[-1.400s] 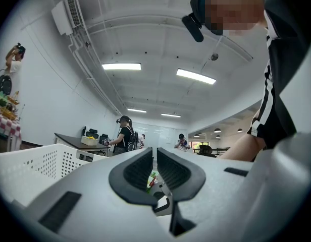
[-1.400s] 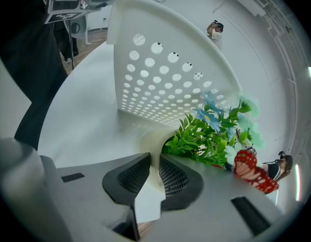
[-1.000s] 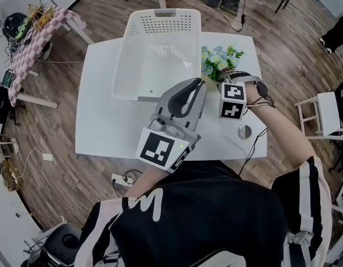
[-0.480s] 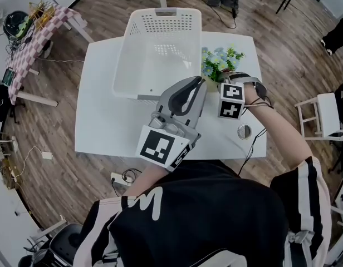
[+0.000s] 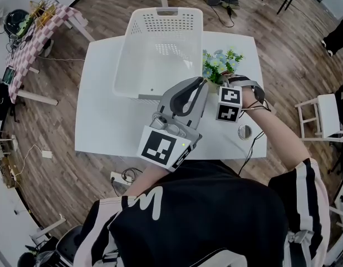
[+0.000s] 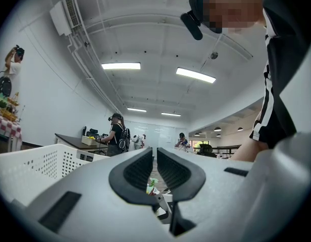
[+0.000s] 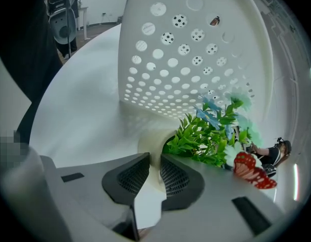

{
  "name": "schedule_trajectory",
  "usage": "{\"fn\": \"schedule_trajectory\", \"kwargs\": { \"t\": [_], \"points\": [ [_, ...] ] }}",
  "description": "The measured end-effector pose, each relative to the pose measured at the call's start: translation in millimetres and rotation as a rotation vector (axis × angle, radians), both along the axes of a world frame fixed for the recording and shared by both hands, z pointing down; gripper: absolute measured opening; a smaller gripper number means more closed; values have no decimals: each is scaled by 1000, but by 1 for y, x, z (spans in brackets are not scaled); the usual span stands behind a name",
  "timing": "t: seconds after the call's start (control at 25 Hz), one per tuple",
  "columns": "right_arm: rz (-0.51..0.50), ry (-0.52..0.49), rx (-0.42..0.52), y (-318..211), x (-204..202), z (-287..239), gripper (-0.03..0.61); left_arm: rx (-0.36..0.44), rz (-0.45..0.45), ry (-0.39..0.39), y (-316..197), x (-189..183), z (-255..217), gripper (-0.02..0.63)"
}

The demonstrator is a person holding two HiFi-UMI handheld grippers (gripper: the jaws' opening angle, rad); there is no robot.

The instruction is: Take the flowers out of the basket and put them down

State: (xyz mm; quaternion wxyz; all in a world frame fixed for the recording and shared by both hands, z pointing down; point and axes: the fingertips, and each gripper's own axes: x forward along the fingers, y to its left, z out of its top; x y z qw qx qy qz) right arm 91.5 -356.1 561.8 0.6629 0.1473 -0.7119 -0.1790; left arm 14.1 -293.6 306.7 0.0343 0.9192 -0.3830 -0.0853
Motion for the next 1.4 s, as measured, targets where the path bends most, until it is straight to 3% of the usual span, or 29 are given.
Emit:
{"fn": "schedule_trajectory", "kwargs": {
  "t": [0.28,0.48,0.64,0.84,0.92,1.04,1.2,1.4],
  "points": [
    [-1,-24,79,2,-3,-2,81,-5,-16,16,-2,-6,-1,31],
    [73,-149,134,1,1,-23,95,-7,-33,22,-5,-12,-1,31],
    [227,-379,173,4,5,-66,98,-6,-52,29,-7,-19,-3,31],
    [414,-765,330,7,18,-168,97,-2,-83,41,-6,-33,-7,31],
    [438,-983,384,12,15,-216,89,0,-97,43,-5,-40,-7,31],
    [384,-1267,351,28,-18,-265,30,-3,-116,47,-4,-51,-6,31],
    [361,-1382,297,42,-63,-270,18,-2,-121,49,0,-58,-4,31],
    [381,-1493,268,67,-85,-258,17,14,-113,46,19,-66,3,31]
  ]
}}
